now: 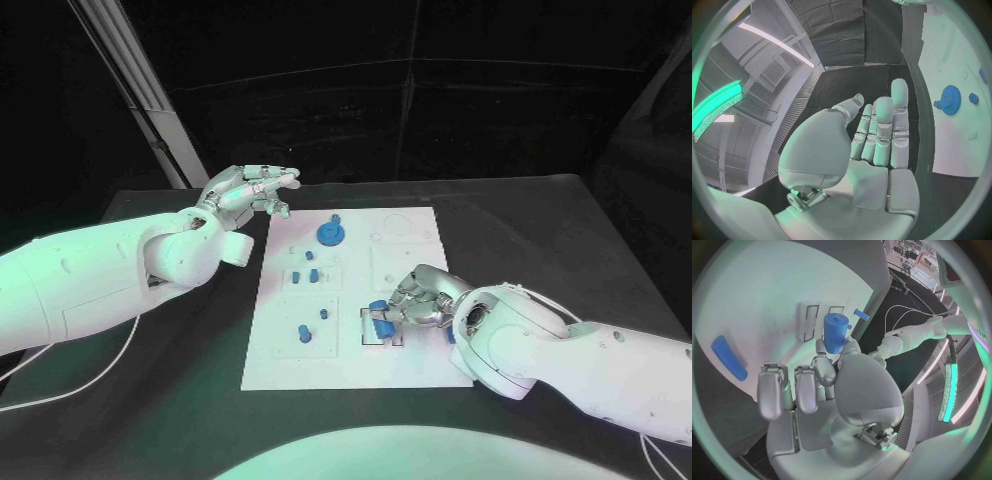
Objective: Assemble the parts on the task board
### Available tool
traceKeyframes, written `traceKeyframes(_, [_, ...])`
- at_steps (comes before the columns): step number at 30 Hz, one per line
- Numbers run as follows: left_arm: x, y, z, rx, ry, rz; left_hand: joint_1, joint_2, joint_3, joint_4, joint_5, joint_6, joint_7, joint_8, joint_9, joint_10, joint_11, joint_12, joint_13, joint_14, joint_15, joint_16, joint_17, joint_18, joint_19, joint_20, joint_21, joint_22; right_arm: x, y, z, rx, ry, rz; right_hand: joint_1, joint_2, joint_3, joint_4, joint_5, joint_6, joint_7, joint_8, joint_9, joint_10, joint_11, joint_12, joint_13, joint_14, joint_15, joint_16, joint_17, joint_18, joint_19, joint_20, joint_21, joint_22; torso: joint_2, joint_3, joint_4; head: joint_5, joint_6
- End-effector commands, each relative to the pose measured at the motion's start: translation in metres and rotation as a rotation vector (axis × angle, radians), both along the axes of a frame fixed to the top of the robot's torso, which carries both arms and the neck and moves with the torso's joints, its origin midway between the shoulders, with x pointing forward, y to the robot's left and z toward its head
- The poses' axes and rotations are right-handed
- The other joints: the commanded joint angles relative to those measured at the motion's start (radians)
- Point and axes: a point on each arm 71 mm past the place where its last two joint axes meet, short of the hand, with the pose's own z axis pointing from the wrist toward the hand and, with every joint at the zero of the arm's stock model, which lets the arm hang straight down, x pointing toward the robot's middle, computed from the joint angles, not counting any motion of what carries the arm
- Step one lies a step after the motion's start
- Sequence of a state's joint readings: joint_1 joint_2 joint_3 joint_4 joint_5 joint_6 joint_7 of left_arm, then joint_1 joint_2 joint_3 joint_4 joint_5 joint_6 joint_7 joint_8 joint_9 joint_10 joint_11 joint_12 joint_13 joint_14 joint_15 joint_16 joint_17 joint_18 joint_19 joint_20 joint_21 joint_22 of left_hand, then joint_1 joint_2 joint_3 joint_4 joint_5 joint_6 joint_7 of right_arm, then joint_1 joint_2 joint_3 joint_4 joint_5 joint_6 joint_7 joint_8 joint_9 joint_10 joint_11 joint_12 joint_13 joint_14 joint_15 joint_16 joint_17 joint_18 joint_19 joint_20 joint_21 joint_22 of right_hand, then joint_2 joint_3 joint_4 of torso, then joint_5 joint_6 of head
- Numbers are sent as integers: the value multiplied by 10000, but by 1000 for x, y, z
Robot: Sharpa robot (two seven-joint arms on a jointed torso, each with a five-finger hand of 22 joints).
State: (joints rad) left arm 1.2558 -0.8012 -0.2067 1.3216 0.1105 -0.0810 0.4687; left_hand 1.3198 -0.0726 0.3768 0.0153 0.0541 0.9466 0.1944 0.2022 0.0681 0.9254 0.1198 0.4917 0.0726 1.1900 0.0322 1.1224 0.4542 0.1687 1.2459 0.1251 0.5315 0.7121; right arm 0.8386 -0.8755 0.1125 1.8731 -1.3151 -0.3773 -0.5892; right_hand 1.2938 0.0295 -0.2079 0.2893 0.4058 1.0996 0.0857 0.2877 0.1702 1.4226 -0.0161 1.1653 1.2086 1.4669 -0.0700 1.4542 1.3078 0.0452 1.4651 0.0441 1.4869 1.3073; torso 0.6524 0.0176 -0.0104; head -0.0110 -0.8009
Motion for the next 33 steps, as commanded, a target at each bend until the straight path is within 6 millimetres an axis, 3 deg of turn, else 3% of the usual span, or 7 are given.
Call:
traceKeyframes(1, [0,-1,2,-81,-133,19,-71,26,-57,-3,37,-45,-13,49,-8,-72,0,56,-9,-51,-3,18,-13,133,-15,32,-51,-15,-1,4,0,-906,-166,636,-225,47,-129,6,-243,366,-272,-10,54,62,-10,48,13,611,-87,47,282,-118,149,-78,49,1431,-1,10,-12,-23,-36])
traceKeyframes(18, [1,0,2,-82,-148,30,-71,26,-57,-3,37,-45,-13,49,-8,-72,0,56,-9,-51,-3,18,-13,133,-15,32,-51,-15,-3,16,2,-1633,-518,1326,-678,226,-425,18,-618,384,-279,-112,212,49,-12,-141,-42,602,-90,26,273,-101,97,-82,4,1375,-10,16,-19,39,-48])
traceKeyframes(20, [1,-1,2,-83,-144,25,-71,26,-57,-3,37,-45,-13,49,-8,-72,0,56,-9,-51,-3,18,-13,133,-15,32,-51,-15,-3,16,3,-1705,-708,1248,-959,267,-586,-21,-1158,385,-281,-143,265,27,-4,-238,-89,589,-89,-7,222,-92,69,-81,-22,1342,-11,10,-20,40,-23])
traceKeyframes(21, [1,-1,2,-83,-142,21,-71,26,-57,-3,37,-45,-13,49,-8,-72,0,56,-9,-51,-3,18,-13,133,-15,32,-51,-15,-2,15,4,-1723,-802,1195,-1244,276,-742,-106,-1863,368,-285,-169,297,-4,15,-334,-144,570,-92,-52,149,-77,26,-82,-61,1288,-11,7,-17,36,-19])
traceKeyframes(24, [1,-1,2,-84,-136,12,-71,26,-57,-3,37,-45,-13,49,-8,-72,0,56,-9,-51,-3,18,-13,133,-15,32,-51,-15,-1,15,5,-1746,-1015,1087,-1881,80,-1061,-14,-3483,281,-232,-250,358,-79,24,-523,-241,522,-62,-180,-56,-40,-82,-72,-163,1151,-9,5,-15,22,-13])
traceKeyframes(30, [1,-1,2,-86,-129,5,-82,38,-61,7,35,-58,-5,57,-8,-83,5,74,-12,-52,-2,28,-25,134,-5,33,-60,-27,-2,16,9,-1687,-1386,1057,-3170,-839,-433,29,-3563,199,-196,-364,488,-158,49,-763,-329,489,-36,-316,-225,-10,-165,-51,-260,1039,-3,8,-12,23,-33])
traceKeyframes(33, [0,-1,2,-86,-122,4,-98,39,-69,18,34,-67,-1,57,-9,-92,9,79,-14,-52,1,31,-28,133,-3,35,-64,-32,-3,16,11,-1652,-1563,1095,-3296,-999,-153,61,-3568,202,-202,-385,532,-145,59,-765,-301,499,-41,-311,-197,-13,-155,-48,-259,1048,-5,10,-15,31,-26])
